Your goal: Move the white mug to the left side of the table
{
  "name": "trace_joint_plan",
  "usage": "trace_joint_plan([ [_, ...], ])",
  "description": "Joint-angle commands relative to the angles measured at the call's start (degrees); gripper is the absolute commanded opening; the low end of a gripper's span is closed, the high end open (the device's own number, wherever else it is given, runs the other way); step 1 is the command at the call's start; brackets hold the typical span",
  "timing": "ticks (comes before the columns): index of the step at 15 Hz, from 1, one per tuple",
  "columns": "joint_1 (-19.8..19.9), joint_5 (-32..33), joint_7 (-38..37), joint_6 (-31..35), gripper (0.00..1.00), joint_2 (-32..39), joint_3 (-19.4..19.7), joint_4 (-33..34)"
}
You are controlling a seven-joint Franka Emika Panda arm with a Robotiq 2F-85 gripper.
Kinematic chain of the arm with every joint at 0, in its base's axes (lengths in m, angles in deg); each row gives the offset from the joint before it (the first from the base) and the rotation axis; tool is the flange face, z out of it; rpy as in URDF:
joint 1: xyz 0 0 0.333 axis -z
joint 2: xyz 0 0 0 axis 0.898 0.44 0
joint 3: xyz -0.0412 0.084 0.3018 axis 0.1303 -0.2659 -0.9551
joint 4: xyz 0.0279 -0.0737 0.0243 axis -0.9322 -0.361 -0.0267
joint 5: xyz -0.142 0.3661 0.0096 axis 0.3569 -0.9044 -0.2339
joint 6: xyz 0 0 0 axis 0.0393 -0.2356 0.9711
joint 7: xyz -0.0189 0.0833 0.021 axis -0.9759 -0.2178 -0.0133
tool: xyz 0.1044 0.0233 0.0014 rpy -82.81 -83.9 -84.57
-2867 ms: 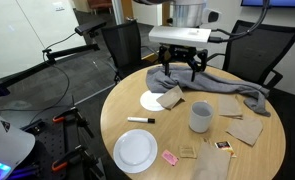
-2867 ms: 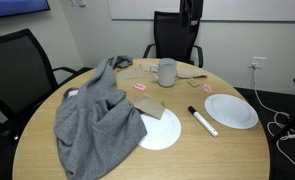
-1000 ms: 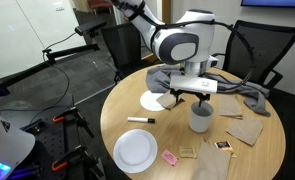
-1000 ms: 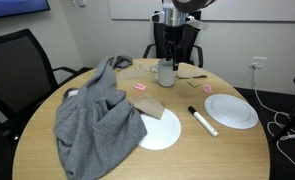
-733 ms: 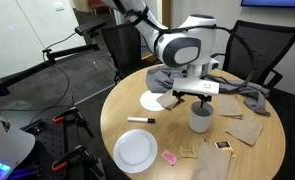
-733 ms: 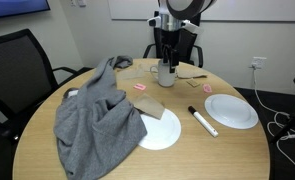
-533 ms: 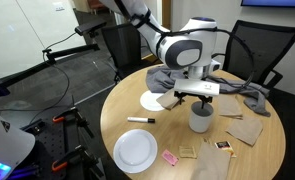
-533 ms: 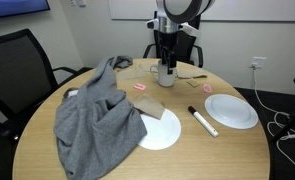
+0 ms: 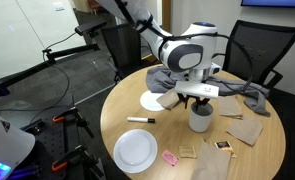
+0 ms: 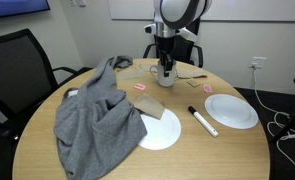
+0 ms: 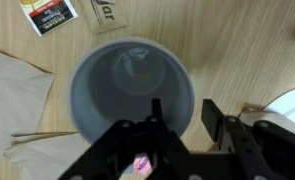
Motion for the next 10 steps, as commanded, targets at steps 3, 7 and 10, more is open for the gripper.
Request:
trace_joint_plan([
  [3, 0.22, 1.14, -2.46, -2.37, 0.01, 0.63, -0.3, 2.32],
  [7, 0.08, 1.17, -3.73, -2.33, 0.03, -0.08, -0.14, 1.52],
  [10, -0.1, 1.2, -5.17, -2.49, 0.03, -2.07, -0.1, -1.53],
])
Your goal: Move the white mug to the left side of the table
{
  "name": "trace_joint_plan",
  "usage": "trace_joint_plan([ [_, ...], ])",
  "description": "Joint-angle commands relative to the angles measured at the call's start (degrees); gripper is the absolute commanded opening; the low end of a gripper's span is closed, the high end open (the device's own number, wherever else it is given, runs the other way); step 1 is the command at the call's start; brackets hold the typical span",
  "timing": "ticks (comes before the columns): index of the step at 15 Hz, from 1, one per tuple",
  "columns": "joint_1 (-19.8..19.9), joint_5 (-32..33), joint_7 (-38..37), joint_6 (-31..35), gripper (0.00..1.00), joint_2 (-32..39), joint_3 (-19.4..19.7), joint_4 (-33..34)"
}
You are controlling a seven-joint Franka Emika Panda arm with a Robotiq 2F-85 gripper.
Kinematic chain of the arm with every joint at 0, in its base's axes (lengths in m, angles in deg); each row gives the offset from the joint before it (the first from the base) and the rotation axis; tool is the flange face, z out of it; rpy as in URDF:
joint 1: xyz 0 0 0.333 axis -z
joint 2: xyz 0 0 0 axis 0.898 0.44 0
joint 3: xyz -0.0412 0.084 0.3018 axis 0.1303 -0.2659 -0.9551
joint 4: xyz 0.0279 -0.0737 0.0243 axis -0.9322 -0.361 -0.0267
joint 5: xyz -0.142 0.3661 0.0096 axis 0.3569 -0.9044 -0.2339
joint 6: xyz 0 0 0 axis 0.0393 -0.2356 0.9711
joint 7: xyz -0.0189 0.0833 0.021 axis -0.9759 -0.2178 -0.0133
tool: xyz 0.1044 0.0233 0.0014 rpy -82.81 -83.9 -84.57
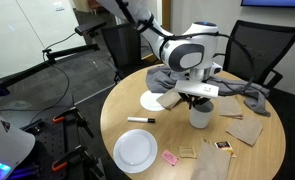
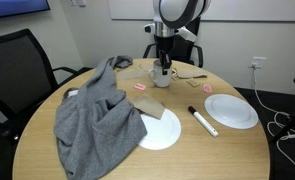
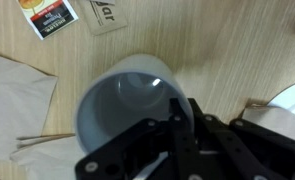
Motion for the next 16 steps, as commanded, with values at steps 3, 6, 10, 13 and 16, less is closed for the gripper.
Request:
trace_joint_plan([
  [3, -0.33, 1.29, -4.52, -1.34, 0.03, -4.55, -0.21, -6.05],
  [6, -0.54, 1.21, -5.17, -1.07, 0.03, -7.12, -0.76, -10.29],
  [10, -1.13, 1.3, -4.76, 0.01, 0.03, -10.67, -1.71, -16.86],
  [13, -1.47, 1.36, -4.55, 1.1, 0.03, -13.13, -2.48, -21.5],
  [16, -2.27, 1.51, -5.09, 3.11, 0.22, -15.22, -2.53, -25.58],
])
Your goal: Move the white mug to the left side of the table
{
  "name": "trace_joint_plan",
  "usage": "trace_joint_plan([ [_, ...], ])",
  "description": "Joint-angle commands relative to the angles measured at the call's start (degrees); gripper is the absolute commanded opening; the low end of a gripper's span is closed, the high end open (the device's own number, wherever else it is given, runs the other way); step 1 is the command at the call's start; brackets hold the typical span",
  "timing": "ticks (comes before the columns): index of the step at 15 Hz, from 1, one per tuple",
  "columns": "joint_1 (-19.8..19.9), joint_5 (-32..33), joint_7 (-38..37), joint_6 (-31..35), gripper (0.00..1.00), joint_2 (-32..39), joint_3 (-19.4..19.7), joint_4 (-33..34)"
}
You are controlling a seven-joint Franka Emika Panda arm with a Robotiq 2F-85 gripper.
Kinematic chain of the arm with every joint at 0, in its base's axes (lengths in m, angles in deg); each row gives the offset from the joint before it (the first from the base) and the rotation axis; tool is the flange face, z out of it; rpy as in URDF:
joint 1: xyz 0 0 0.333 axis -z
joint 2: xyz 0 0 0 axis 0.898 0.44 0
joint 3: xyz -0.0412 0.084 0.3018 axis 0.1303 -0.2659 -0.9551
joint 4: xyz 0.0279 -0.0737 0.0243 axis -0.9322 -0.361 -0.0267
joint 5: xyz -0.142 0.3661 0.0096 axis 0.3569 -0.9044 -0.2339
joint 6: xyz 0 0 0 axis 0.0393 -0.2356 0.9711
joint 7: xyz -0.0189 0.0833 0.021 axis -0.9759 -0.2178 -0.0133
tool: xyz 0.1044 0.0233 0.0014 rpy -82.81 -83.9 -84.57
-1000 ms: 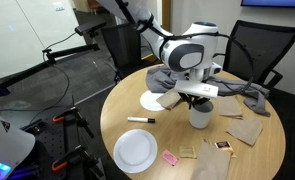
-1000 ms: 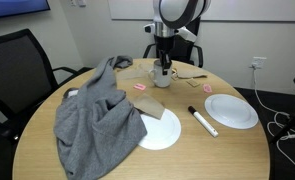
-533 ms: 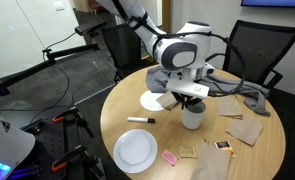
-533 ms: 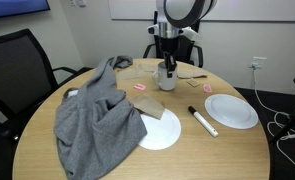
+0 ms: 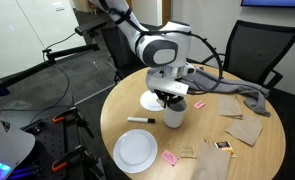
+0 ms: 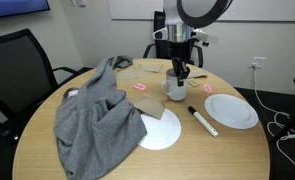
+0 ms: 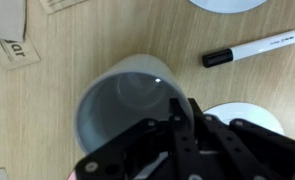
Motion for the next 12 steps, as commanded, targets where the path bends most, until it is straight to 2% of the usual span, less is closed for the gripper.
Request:
trace_joint_plan([
  [1, -0.43, 1.24, -2.06, 2.69, 0.27, -4.54, -0.56, -7.42],
  [2, -0.58, 1.22, -2.18, 2.98, 0.43, -4.94, -0.67, -8.5],
  [5, -0.74, 1.23, -2.34, 5.13, 0.66, -6.11, -0.93, -11.3],
  [9, -0.26, 1.0, -1.84, 10.18, 0.95, -11.18, -1.63, -16.73],
  [10, 0.11, 0.74, -1.4, 10.87, 1.0, -13.07, -1.98, -18.15],
  [12, 0.27, 0.69, -1.13, 12.43, 1.0, -16.78, -2.06, -20.71],
])
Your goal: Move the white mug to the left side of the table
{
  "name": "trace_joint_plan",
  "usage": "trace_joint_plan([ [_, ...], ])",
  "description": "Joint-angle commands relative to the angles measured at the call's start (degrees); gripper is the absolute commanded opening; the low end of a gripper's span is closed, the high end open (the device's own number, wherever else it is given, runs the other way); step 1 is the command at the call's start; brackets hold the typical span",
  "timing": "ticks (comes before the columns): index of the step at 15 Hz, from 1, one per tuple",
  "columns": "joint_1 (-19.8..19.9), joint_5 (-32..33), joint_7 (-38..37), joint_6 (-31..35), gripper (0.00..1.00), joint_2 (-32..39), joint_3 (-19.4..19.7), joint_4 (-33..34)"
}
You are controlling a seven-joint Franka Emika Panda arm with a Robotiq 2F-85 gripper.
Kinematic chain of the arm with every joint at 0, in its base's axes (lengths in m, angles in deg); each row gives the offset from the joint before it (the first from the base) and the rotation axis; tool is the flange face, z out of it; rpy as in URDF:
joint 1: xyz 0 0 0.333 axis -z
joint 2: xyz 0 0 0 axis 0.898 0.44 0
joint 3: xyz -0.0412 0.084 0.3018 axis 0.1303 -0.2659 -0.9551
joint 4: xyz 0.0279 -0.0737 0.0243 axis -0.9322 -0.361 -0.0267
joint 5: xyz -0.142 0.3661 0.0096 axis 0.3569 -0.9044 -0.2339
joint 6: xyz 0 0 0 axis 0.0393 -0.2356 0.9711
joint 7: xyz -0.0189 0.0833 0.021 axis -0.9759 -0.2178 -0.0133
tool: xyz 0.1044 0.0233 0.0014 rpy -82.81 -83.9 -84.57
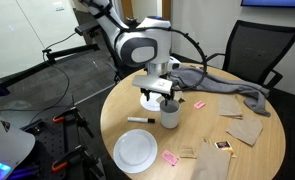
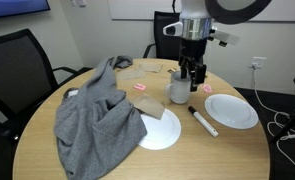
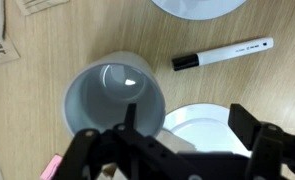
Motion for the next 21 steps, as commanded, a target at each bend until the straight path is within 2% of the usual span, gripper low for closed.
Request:
trace_joint_plan([
  [1, 0.95, 0.53, -0.83, 2.02, 1.0, -9.64, -0.98, -7.45],
  [3, 1.19, -0.45, -0.28, -0.48, 1.0, -13.57, -1.23, -8.88],
  [6, 2.2, -4.64, 2.31, -6.24, 1.0, -19.32, -2.46, -9.88],
  [8, 1.95, -7.98, 2.97, -8.14, 1.0, -23.38, -1.93, -11.16],
  [12, 0.61, -12.18, 4.07, -10.54, 1.0, -33.33, 1.6, -15.63],
  [16, -1.13, -11.72, 3.62, -13.25, 1.0, -40.72, 5.75, -17.98],
  [21, -3.14, -10.91, 4.38, -16.93, 1.0, -46.53, 10.1, -19.11],
])
